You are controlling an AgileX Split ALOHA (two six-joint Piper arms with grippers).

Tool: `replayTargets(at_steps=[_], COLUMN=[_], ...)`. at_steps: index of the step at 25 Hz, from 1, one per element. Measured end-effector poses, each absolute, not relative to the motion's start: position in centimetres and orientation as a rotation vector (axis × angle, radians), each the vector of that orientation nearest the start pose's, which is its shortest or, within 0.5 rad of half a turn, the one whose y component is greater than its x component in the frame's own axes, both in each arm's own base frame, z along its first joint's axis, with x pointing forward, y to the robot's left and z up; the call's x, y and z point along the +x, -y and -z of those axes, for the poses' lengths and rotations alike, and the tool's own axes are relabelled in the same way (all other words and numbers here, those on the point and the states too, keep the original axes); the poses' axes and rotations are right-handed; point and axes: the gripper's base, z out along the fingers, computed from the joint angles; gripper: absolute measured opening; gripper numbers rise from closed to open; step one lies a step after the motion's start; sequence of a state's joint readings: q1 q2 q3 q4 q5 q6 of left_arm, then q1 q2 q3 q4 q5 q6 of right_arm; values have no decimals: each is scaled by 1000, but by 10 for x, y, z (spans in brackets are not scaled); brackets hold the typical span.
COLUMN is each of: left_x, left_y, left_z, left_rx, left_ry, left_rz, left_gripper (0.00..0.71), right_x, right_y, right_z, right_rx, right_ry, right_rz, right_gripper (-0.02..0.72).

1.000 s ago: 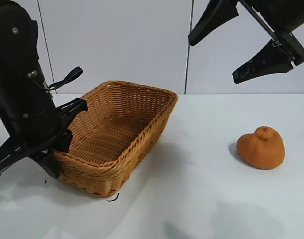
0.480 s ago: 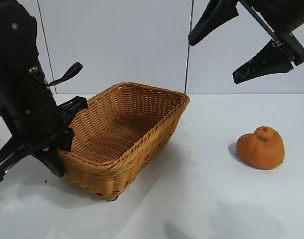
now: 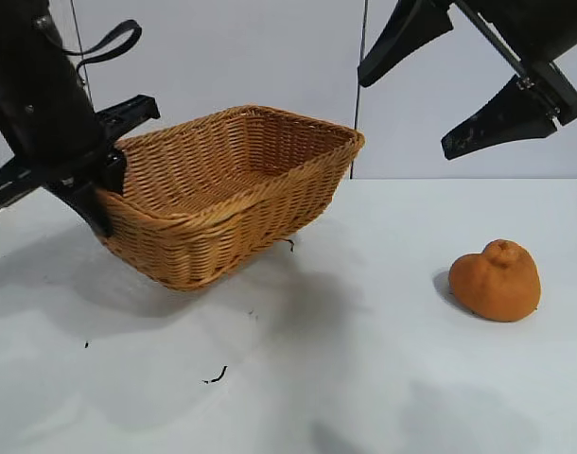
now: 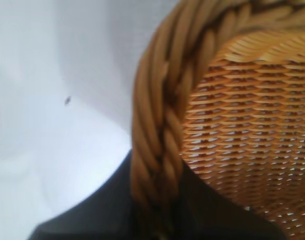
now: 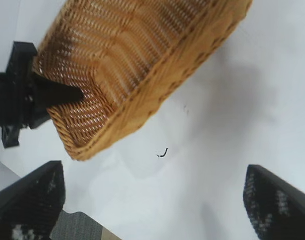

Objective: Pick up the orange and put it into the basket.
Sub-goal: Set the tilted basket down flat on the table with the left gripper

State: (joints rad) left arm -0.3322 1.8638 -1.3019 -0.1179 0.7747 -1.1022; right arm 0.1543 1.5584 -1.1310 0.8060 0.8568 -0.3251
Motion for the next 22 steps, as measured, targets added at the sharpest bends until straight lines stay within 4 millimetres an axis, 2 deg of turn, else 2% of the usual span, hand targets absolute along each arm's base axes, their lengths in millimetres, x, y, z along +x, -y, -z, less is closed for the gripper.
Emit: replayTargets(at_steps=[3,7,16,22], left_x=[363,365,366,389], left_y=[110,94,98,107], left_z=[-203,-202,-204,-213], left_rx=[-1074,-895,-493,-220], left_ry=[-2735,-2806,-2932,-3034], left_rz=[414,365,358,364], left_gripper=[90,90,90,90], right_x=[308,308,308,306], right_y=[-98,-98,-98,-98], right_z=[-278,-278,-278,-278], right_rx=[-65,-65,-66,-73], right_ry=[-2587,-2587,-2588,-2598], right_rz=[-902,-902,-903,-911], right_gripper=[696,696,696,696])
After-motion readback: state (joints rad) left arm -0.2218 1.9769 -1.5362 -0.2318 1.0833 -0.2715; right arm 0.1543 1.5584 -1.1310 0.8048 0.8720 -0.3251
